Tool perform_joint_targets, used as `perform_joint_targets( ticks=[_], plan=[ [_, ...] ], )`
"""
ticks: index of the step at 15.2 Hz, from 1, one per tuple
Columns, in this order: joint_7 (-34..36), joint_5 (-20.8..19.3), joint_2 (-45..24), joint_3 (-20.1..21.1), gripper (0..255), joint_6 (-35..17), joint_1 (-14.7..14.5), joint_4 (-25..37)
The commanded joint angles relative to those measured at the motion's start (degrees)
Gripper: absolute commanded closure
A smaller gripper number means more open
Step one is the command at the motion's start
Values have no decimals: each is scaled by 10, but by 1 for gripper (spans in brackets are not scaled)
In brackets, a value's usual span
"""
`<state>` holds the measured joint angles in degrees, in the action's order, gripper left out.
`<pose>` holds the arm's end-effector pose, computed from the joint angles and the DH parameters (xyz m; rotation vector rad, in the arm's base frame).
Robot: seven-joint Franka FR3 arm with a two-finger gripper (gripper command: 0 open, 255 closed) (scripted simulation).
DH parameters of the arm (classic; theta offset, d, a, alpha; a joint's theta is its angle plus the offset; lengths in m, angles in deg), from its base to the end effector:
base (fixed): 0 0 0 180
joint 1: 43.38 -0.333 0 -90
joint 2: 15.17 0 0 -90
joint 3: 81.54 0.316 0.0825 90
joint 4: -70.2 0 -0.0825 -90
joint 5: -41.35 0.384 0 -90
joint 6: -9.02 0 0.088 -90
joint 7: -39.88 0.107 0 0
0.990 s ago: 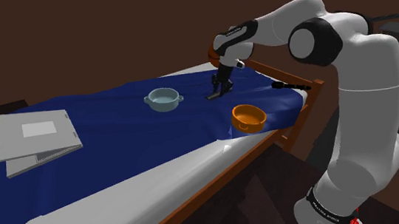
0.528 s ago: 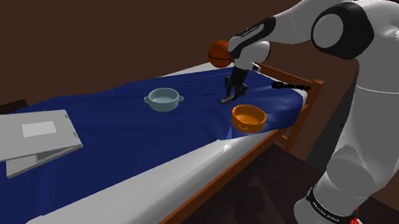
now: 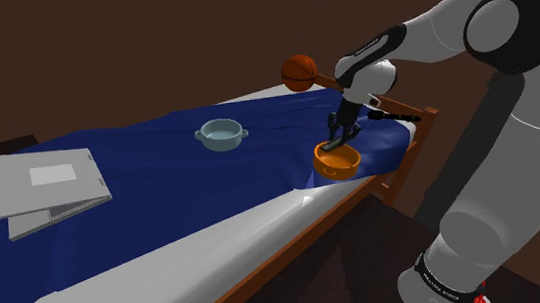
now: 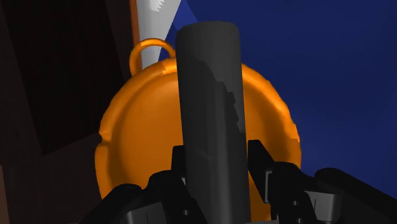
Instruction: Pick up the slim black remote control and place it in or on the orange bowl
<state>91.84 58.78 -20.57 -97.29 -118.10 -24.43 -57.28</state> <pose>0.4392 -0.2918 0.3264 -1.9341 2.2206 0.1830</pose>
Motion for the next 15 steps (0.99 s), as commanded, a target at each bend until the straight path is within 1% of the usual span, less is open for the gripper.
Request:
perform_joint_targets(
  ticks=[1, 10, 15],
  plan=[
    [-7, -1, 6, -2, 255, -7, 2, -14],
    [-44, 38, -50, 5, 255, -71, 5, -29],
    [-44, 38, -50, 6, 255, -71, 5, -29]
  ],
)
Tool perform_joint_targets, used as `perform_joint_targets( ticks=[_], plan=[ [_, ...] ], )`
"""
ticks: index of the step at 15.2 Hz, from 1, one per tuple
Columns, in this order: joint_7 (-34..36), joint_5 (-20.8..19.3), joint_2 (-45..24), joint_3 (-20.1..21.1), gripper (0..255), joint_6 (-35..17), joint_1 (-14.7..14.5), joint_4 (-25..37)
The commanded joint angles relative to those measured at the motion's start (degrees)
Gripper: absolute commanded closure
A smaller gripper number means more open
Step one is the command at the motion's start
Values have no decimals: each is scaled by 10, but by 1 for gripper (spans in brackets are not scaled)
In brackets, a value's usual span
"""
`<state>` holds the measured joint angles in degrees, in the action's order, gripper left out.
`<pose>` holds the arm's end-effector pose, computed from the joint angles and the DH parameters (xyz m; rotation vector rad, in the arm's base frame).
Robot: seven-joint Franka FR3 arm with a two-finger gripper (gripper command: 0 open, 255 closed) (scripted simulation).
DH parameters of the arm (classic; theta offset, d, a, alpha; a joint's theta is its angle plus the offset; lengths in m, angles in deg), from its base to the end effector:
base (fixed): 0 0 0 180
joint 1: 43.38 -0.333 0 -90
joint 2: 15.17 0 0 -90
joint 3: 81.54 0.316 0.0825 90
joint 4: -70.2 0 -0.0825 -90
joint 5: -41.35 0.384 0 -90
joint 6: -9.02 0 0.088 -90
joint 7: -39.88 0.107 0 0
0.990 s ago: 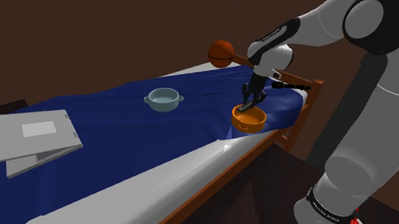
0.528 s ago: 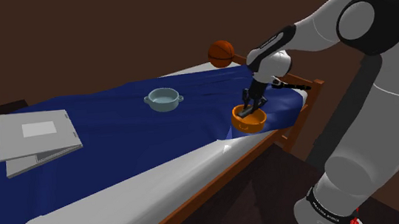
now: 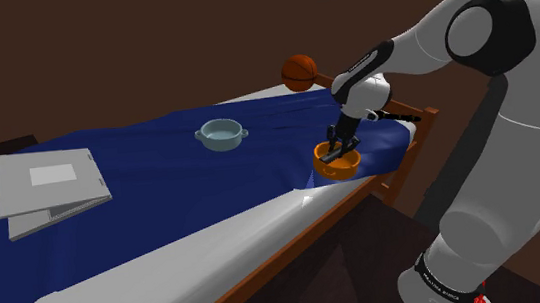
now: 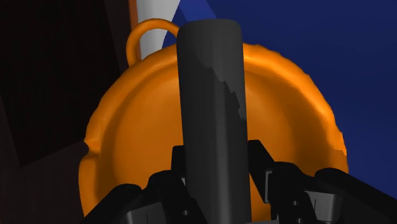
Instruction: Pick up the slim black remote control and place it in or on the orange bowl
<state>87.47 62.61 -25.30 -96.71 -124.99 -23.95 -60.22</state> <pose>0.4316 -0.2917 0.2728 -1.9356 2.2165 0.1821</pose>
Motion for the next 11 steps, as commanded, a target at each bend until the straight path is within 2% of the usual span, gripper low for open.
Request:
perform_joint_targets(
  ticks=[1, 3, 4, 9, 11],
  plan=[
    [0, 0, -2, 0, 255, -2, 0, 0],
    [0, 0, -2, 0, 255, -2, 0, 0],
    [0, 0, -2, 0, 0, -2, 0, 0],
    [0, 0, -2, 0, 0, -2, 0, 0],
    [13, -20, 24, -8, 0, 32, 2, 10]
  ],
)
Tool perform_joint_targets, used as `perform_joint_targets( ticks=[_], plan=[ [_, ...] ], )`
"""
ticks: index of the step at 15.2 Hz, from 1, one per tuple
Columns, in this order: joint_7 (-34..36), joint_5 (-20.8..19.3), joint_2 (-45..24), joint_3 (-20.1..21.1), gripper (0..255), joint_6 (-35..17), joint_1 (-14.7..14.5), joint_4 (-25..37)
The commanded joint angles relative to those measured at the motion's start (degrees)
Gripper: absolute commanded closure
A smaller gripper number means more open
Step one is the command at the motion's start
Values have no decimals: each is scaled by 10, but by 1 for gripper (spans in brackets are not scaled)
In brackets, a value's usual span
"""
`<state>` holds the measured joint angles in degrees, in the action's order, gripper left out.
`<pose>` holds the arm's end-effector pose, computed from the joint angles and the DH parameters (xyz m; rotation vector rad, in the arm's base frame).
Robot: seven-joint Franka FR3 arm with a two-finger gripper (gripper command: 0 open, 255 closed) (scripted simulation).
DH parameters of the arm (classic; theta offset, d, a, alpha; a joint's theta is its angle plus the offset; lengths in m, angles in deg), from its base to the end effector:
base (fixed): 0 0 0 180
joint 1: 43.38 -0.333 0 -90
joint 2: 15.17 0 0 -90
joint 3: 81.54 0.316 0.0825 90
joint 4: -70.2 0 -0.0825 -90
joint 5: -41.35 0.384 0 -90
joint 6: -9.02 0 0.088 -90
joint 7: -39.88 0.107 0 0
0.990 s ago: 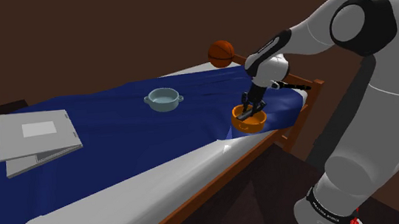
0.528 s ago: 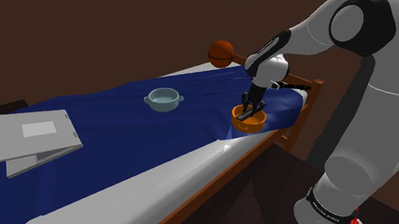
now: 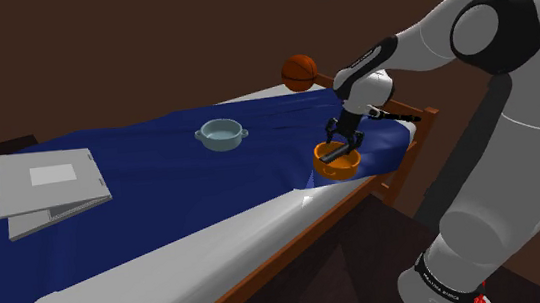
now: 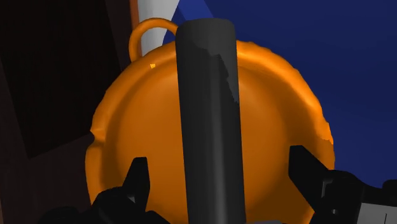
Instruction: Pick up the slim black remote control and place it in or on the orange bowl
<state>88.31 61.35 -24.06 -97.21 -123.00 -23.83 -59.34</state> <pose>0.4316 -0.2964 0.2873 -1.9355 2.2190 0.1815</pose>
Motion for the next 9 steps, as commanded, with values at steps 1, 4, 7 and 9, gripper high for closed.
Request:
perform_joint_targets(
  ticks=[1, 4, 7, 9],
  plan=[
    [11, -17, 23, -6, 0, 30, 2, 8],
    [15, -24, 32, -8, 0, 43, 3, 14],
    [15, -24, 32, -8, 0, 43, 3, 14],
    [15, -24, 32, -8, 0, 43, 3, 14]
  ],
)
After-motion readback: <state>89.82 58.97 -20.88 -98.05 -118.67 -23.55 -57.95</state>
